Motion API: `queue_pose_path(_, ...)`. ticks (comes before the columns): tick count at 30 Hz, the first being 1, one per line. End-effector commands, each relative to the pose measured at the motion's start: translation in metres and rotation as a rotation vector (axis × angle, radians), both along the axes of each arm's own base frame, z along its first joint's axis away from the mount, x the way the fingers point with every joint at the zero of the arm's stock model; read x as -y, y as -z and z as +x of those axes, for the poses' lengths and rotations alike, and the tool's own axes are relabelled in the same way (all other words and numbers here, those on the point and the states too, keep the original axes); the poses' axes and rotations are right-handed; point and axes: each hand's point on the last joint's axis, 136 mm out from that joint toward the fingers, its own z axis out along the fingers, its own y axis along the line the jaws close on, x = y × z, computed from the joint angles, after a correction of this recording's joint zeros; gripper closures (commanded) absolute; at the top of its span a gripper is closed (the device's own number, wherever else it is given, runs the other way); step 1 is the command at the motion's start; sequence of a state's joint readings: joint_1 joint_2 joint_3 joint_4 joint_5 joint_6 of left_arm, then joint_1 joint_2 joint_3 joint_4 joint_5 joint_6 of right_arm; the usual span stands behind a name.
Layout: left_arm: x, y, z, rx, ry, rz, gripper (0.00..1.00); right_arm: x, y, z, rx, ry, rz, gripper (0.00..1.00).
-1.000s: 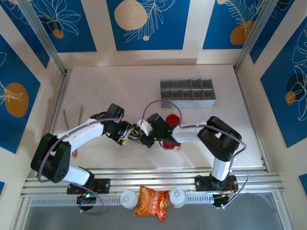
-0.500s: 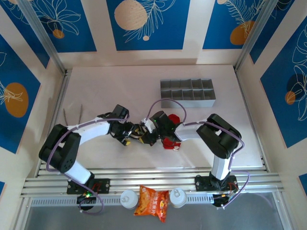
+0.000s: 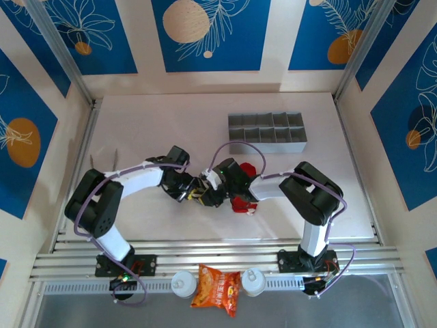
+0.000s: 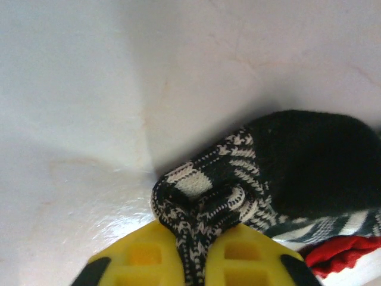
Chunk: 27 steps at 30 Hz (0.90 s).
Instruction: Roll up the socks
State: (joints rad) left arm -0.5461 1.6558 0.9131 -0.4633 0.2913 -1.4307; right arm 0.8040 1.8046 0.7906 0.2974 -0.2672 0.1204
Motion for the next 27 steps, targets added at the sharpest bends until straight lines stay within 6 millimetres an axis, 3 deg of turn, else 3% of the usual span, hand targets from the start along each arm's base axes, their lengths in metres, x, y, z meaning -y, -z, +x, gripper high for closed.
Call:
queue_pose_path(1, -0.043, 0.021, -0.059, -0.226, -0.029, 0.207, 1.0, 0.018, 0.011, -0.019, 0.132, -0.036, -0.121, 0.56)
queue_pose_path(3, -0.048, 0.015, -0.063, -0.236, -0.046, 0.224, 1.0, 0.02, -0.004, -0.015, 0.266, -0.023, -0.124, 0.45)
queue_pose_path(8, -0.047, 0.006, -0.066, -0.28, -0.065, 0.251, 1.0, 0.017, -0.027, -0.03, 0.461, -0.063, -0.144, 0.37)
queue_pose_path(13, -0.045, -0.004, -0.068, -0.347, -0.064, 0.319, 1.0, 0.005, -0.03, -0.046, 0.596, -0.105, -0.203, 0.36)
queue_pose_path(22, -0.035, 0.004, -0.069, -0.446, -0.024, 0.35, 1.0, -0.023, -0.032, -0.038, 0.7, -0.092, -0.241, 0.36)
queue_pose_path(27, -0.032, 0.008, -0.067, -0.463, -0.028, 0.355, 1.0, -0.029, -0.02, -0.041, 0.7, -0.129, -0.28, 0.37)
